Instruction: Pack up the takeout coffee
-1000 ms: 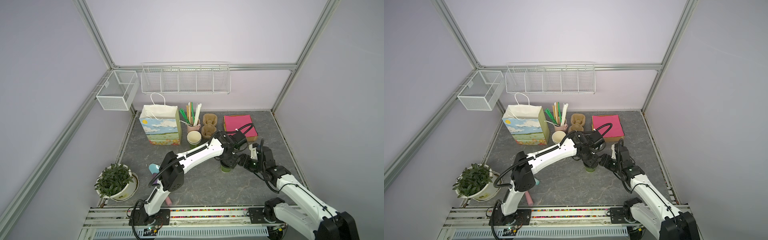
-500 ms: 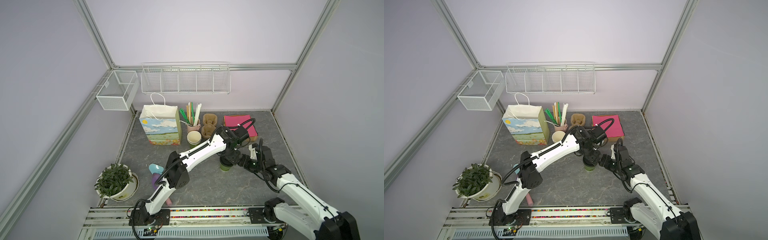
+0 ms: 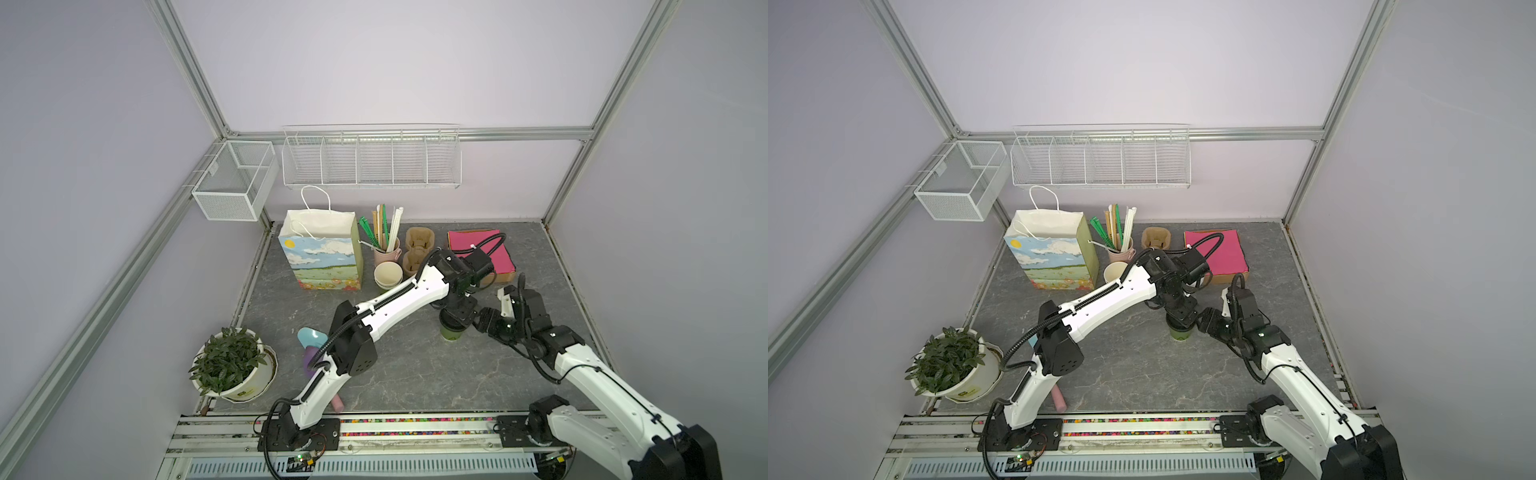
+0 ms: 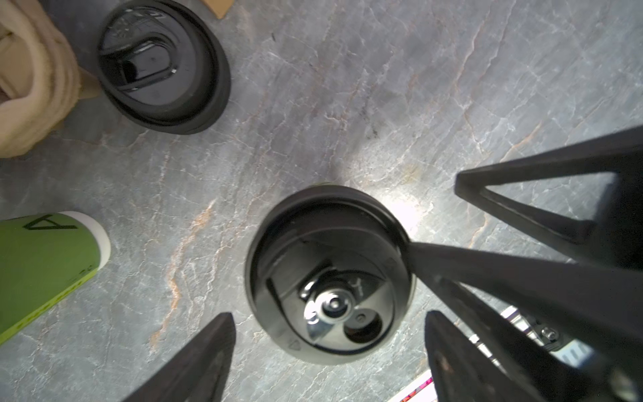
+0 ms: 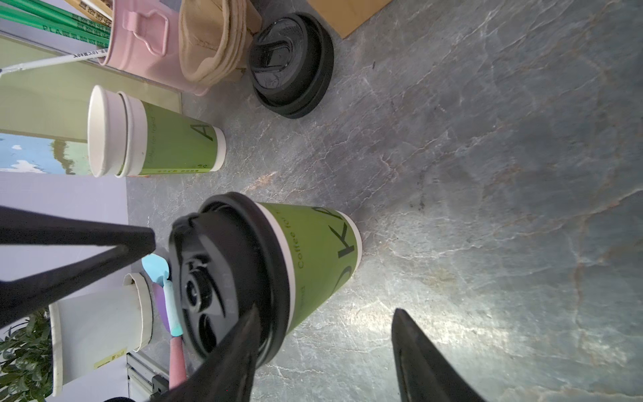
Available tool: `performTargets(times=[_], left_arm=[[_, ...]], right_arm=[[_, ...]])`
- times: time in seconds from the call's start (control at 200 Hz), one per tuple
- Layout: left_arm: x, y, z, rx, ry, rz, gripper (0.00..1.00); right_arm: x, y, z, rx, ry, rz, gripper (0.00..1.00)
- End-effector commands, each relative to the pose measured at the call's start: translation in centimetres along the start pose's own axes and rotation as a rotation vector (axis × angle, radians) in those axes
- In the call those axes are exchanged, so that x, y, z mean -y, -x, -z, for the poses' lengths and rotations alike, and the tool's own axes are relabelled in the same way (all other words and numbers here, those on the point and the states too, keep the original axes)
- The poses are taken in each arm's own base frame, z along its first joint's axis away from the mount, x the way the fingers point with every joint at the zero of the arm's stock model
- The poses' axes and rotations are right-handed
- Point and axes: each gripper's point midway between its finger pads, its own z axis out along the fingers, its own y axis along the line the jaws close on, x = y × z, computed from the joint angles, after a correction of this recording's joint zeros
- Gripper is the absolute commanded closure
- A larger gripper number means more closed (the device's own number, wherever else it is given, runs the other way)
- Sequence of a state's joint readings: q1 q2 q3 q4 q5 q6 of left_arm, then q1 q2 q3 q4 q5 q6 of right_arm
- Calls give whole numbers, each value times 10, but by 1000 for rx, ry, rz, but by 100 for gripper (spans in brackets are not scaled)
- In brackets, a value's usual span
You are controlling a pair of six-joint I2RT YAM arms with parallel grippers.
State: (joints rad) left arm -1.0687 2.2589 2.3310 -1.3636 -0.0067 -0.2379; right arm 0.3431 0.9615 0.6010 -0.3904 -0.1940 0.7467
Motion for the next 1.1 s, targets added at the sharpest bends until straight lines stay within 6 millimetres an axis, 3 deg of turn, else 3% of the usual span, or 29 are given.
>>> performTargets(times=[0.0,0.18,0.335,0.48,0.65,0.705,0.85,1.095], left_arm=[[-8,8,38,68,0,2,14],[-17,21,70,158,27,15,14],[-50,30,135,343,120,90,14],[-85,21,190,546,197,180,11],[-127,-17,223,722,217,310,5],[-142,-34,229,763,230,354,1],[-178,-78,228,831,313,447,1],[-209,-130,235,956,462,515,1]], right_arm=[[-8,7,6,16,-3,23,37],[-17,15,15,26,1,49,36],[-20,20,26,14,-42,128,26],[-27,14,26,-35,-73,244,14],[-31,1,18,-92,-125,351,12],[-46,5,21,-74,-115,403,12],[-59,0,17,-86,-188,530,11],[-63,-4,3,-123,-350,683,11]])
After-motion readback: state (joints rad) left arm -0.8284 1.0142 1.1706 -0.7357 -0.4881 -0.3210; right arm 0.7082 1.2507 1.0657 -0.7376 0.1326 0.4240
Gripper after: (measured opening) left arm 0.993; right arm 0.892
